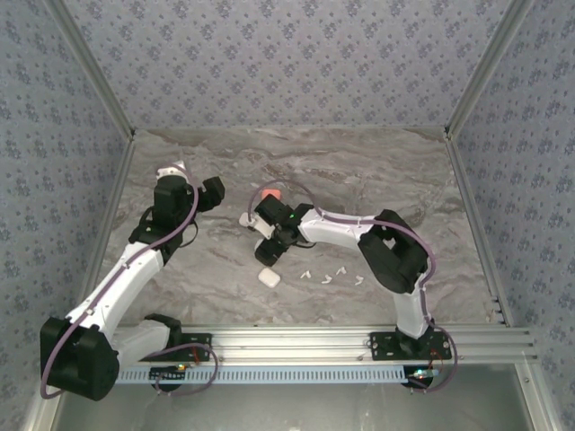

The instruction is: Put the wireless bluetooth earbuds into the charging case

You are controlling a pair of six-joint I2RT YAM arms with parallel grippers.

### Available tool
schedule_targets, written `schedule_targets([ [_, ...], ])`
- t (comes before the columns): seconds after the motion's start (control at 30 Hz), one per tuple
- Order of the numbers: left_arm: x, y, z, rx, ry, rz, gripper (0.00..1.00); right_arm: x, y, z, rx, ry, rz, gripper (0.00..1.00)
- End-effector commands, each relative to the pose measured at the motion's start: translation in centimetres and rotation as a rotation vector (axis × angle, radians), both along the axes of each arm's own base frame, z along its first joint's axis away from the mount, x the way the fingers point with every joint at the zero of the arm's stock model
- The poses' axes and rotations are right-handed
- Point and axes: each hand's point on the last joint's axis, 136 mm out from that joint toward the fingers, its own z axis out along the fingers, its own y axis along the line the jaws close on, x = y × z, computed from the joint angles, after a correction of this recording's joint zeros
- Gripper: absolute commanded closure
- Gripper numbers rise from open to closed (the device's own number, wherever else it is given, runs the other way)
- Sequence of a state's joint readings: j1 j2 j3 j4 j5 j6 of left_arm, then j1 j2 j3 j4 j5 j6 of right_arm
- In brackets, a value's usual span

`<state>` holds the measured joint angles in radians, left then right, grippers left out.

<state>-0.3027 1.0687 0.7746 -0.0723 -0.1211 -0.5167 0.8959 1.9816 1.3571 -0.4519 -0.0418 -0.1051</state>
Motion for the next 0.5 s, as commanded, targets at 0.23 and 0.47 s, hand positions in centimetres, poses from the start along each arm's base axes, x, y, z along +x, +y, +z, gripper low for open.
schedule_targets([
  [0.23, 0.2, 0.2, -0.4, 0.021, 0.011, -0.002, 0.12, -0.2, -0.4, -2.0, -0.088, 0.015, 0.032, 0.31],
  [0.47, 0.3, -0.1, -0.3, 0.022, 0.014, -0.017, 0.11, -0.3, -0.1, -2.5, -0.105, 0.005, 0.059, 0.40],
])
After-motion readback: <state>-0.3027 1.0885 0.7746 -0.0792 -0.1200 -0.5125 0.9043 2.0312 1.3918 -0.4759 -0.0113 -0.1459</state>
